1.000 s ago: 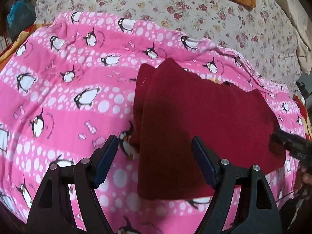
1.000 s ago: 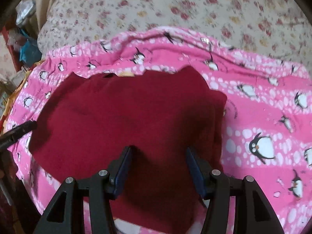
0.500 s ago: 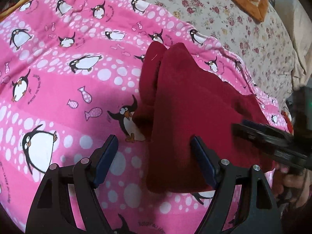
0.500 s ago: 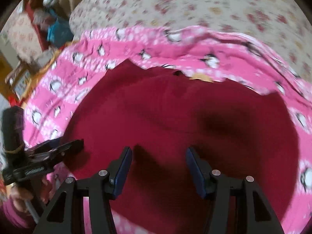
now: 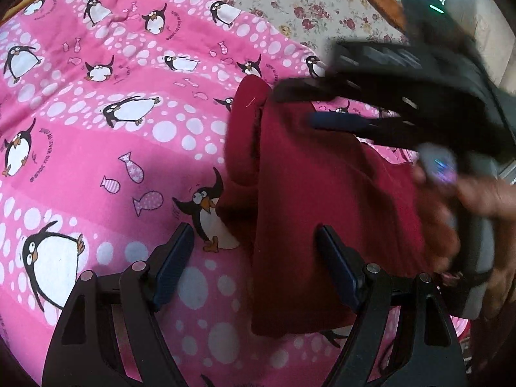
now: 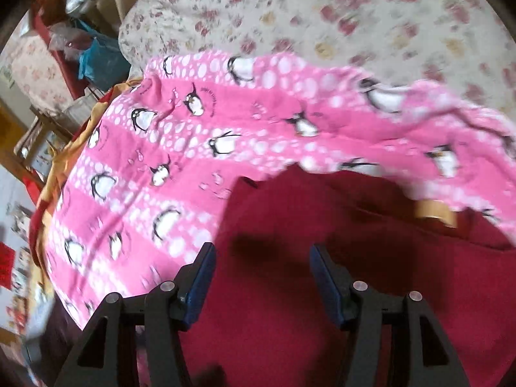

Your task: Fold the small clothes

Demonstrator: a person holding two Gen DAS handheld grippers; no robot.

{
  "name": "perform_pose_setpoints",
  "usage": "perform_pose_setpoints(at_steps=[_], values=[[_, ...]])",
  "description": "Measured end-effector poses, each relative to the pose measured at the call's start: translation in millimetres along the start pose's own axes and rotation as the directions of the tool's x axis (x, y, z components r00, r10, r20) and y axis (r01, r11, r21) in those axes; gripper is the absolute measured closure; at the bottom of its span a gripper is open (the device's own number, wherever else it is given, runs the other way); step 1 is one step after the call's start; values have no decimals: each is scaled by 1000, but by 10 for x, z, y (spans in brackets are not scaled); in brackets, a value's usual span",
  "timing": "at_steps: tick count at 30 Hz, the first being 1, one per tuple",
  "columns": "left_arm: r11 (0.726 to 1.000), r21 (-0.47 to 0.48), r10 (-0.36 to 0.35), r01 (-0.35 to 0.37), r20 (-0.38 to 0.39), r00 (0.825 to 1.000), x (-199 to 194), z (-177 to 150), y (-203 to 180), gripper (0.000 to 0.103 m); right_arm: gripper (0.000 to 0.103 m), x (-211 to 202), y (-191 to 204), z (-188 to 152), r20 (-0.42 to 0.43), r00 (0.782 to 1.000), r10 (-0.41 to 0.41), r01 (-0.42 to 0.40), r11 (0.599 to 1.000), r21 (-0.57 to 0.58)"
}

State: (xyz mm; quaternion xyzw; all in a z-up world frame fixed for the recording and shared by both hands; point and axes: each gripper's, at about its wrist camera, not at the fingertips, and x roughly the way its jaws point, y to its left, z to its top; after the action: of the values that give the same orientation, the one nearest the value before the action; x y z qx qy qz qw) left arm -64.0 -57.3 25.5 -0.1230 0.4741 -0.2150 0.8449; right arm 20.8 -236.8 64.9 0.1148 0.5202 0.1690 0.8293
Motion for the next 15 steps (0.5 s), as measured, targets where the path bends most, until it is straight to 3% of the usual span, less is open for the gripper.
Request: perform_pose_setpoints(at_steps=[3,4,5,6,8,12,15], values=[[1000,3,-3,3,-1,1000,1,0,0,23,45,273,51,92,-37,999,33,-32,999,26],[1000,0,-8,8,-3,1000,-1,4,7,23,51,347,65,108,-47,999,4,-4,1000,15],[1000,-5,-13,13,-6,1000,-4,9,17,23,67,374,62,104,-43,998,-41,41,999,0],[1000,-10,-18,18,-10,1000,-4,16,26,23,72,383,66,111,-30,997,-76,75,997,-13],[999,-26,-30,30,-17,999,2,45,50,23,87,351,74,124,-11,998,-63,63,998,-16],[998,-48,-43,42,-22,999,28,100,81,23,91,341,192,204,15,999,-43,44,998,-53],[998,-44,-44,43,-20,999,32,100,73,23,91,538,229,224,-21,997,-69,67,996,-66]])
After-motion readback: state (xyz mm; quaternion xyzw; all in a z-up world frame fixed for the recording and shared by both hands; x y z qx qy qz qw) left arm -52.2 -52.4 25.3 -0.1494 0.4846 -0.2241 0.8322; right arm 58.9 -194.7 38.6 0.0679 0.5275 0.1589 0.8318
